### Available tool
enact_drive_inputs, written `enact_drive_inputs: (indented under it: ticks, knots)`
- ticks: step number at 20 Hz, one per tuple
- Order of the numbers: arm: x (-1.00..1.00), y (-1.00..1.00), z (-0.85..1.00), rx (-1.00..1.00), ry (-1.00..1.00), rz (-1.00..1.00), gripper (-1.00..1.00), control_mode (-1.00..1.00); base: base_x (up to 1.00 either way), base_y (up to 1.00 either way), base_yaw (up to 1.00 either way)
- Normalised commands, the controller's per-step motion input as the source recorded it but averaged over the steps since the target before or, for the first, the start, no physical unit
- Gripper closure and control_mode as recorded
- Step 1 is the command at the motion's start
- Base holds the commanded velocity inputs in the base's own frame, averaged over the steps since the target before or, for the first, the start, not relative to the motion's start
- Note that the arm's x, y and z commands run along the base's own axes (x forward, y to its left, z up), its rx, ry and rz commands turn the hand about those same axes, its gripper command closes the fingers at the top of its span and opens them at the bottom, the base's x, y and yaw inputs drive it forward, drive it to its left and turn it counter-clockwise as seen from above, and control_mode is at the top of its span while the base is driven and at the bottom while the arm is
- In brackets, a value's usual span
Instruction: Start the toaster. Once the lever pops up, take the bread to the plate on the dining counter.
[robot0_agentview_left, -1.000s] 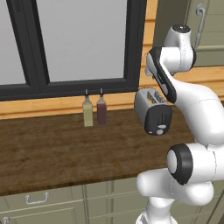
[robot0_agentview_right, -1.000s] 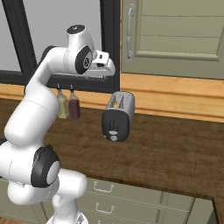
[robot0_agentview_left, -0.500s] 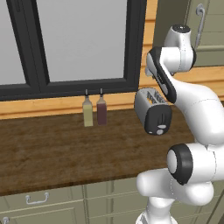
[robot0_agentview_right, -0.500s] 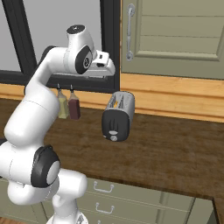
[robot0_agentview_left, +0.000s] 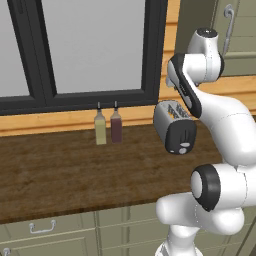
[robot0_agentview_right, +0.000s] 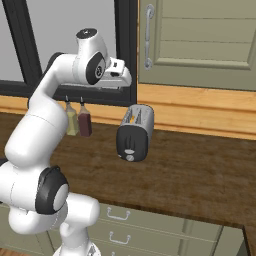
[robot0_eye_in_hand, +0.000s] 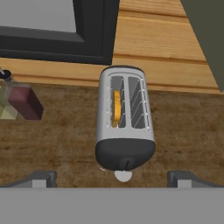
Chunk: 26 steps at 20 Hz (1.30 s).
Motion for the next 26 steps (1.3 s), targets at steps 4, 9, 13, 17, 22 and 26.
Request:
enact_drive_inputs:
  ticks: [4,9,13,17,22,26]
  knots:
    - [0.0,0.0,0.0,0.0,0.0,0.0,-1.0,-1.0,0.0,0.0,0.0]
    - [0.0,0.0,0.0,0.0,0.0,0.0,-1.0,-1.0,0.0,0.0,0.0]
    - [0.0,0.0,0.0,0.0,0.0,0.0,-1.0,-1.0,0.0,0.0,0.0]
    - [0.0,0.0,0.0,0.0,0.0,0.0,-1.0,-1.0,0.0,0.0,0.0]
    - [0.0,0.0,0.0,0.0,0.0,0.0,-1.0,-1.0,0.0,0.0,0.0]
    - [0.0,0.0,0.0,0.0,0.0,0.0,-1.0,-1.0,0.0,0.0,0.0]
